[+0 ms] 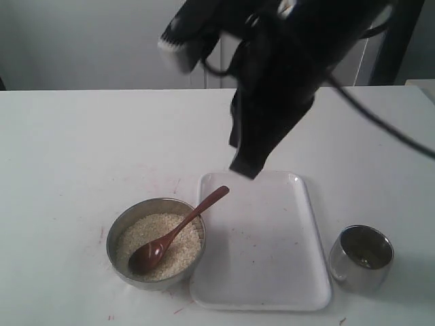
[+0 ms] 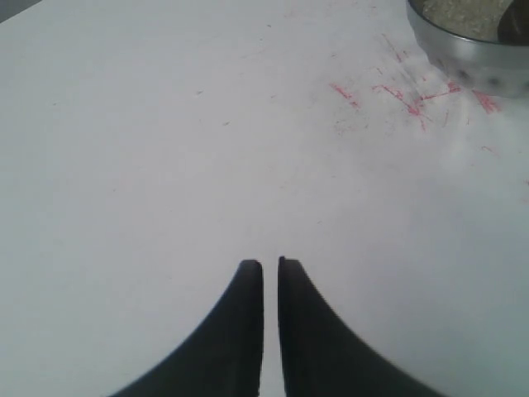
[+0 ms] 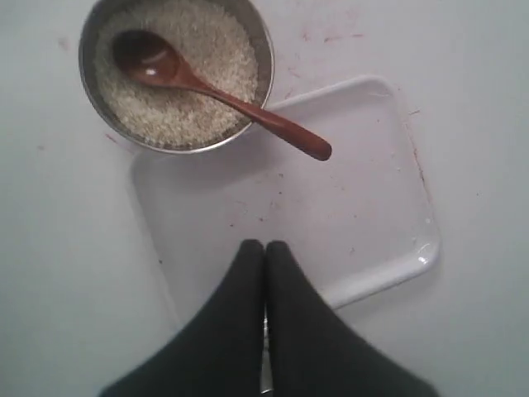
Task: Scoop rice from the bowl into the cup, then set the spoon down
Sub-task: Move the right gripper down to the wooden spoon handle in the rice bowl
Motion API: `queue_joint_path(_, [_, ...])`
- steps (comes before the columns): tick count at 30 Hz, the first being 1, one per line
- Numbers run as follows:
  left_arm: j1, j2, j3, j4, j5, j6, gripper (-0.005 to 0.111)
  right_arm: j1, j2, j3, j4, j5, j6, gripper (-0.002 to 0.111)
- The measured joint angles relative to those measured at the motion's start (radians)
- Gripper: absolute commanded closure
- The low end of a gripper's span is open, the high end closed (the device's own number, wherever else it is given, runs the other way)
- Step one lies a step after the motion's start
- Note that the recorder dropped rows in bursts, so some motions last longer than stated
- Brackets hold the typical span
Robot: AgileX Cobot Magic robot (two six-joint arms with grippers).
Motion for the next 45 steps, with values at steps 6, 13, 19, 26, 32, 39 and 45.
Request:
queue_joint_path(6, [0.000,0.000,0.000,0.000,0.000,0.000,0.092,0.057,0.150,0.000,-0.102,-0.098,-0.172,0.108])
queue_joint_path(13, [0.000,0.000,0.000,0.000,0.000,0.000,0.092,0.059,0.231,0.000,-0.113,-0.214,-0.356,0.108])
queue_joint_path(19, [0.000,0.000,0.000,0.000,0.000,0.000,0.092,0.059,0.250,0.000,-0.117,-0.228,-0.402,0.100])
queue_joint_path(26, [0.000,0.000,0.000,0.000,0.000,0.000,0.092,0.059,0.253,0.000,-0.119,-0.228,-0.457,0.070])
queue_joint_path(32, [0.000,0.000,0.000,0.000,0.000,0.000,0.092,0.059,0.302,-0.002,-0.121,-0.216,-0.569,0.059])
queue_joint_path(39, [0.000,0.000,0.000,0.000,0.000,0.000,0.092,0.059,0.371,-0.002,-0.208,-0.204,-0.647,0.059])
queue_joint_path(45, [0.000,0.000,0.000,0.000,0.000,0.000,0.092,0.059,0.416,-0.002,-0.261,-0.213,-0.651,0.059])
